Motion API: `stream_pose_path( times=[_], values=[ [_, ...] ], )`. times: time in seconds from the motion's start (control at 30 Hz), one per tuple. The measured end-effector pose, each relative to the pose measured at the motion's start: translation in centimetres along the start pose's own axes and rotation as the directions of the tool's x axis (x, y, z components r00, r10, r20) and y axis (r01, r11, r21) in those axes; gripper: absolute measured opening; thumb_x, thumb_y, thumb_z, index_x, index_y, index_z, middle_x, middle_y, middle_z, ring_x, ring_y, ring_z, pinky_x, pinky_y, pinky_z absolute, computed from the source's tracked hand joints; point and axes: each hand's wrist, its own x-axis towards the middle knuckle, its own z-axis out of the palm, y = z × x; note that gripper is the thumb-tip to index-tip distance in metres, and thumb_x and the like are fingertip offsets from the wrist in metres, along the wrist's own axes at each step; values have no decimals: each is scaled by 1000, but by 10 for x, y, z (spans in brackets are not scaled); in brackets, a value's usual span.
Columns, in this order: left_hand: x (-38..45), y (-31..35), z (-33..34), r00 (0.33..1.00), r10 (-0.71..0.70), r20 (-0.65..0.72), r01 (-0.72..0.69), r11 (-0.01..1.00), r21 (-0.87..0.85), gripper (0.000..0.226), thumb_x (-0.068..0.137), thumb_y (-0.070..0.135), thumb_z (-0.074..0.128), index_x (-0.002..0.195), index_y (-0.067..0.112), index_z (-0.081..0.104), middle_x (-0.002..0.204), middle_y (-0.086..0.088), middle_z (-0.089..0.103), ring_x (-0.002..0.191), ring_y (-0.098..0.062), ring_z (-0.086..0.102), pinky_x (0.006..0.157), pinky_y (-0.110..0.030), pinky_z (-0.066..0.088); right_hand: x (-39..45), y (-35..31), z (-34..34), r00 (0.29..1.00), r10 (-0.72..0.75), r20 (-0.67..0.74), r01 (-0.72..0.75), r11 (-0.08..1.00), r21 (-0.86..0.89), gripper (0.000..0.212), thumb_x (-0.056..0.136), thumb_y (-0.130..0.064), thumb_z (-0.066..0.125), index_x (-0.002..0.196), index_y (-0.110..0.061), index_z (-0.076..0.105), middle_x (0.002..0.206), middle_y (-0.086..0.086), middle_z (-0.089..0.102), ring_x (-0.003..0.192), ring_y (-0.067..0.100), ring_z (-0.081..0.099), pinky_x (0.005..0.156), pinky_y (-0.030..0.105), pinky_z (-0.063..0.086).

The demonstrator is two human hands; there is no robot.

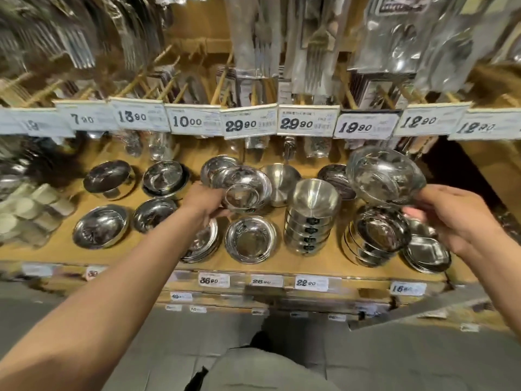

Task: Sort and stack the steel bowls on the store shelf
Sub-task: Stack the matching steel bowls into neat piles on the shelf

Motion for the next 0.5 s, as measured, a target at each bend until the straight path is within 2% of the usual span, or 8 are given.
stream_pose_path(
  times=[0.1,0.2,0.3,0.37,0.5],
  values=[
    [-24,-16,-5,999,3,-36,-3,1000,7,11,86,-7,65,79,-1,58,74,-18,69,46,-19,68,40,-23,55,-16,3,-9,999,-20,29,20,1000,20,11,86,6,68,80,-3,70,81,15,74,59,14,73,51,19,59],
    [-43,-37,-9,998,-36,-59,34,999,-34,6,85,-8,65,87,-7,60,84,-24,70,50,-21,70,40,-22,53,-32,8,-15,997,-20,71,19,1000,13,9,86,5,68,83,-1,72,78,12,75,67,16,75,56,19,60],
    [-60,-54,-15,995,-75,-70,67,993,-101,11,85,-11,64,84,-2,57,70,-17,70,45,-19,68,40,-25,54,-49,12,-14,993,-35,112,36,999,-6,14,85,7,66,80,-4,73,73,7,77,71,15,75,61,20,61],
    [-68,-63,-18,995,-70,-75,62,992,-114,15,82,-12,64,80,1,57,62,-15,69,47,-23,68,41,-31,57,-61,14,-12,991,-41,131,44,999,-22,16,85,8,65,77,-4,71,68,4,76,67,12,74,54,17,58],
    [-71,-74,-32,992,-63,-114,53,995,-82,13,83,-9,66,83,2,60,86,-19,70,69,-34,71,50,-33,62,-85,23,-6,981,-47,189,54,998,-32,14,89,6,64,81,-3,71,66,4,76,59,7,73,44,12,50]
  ],
)
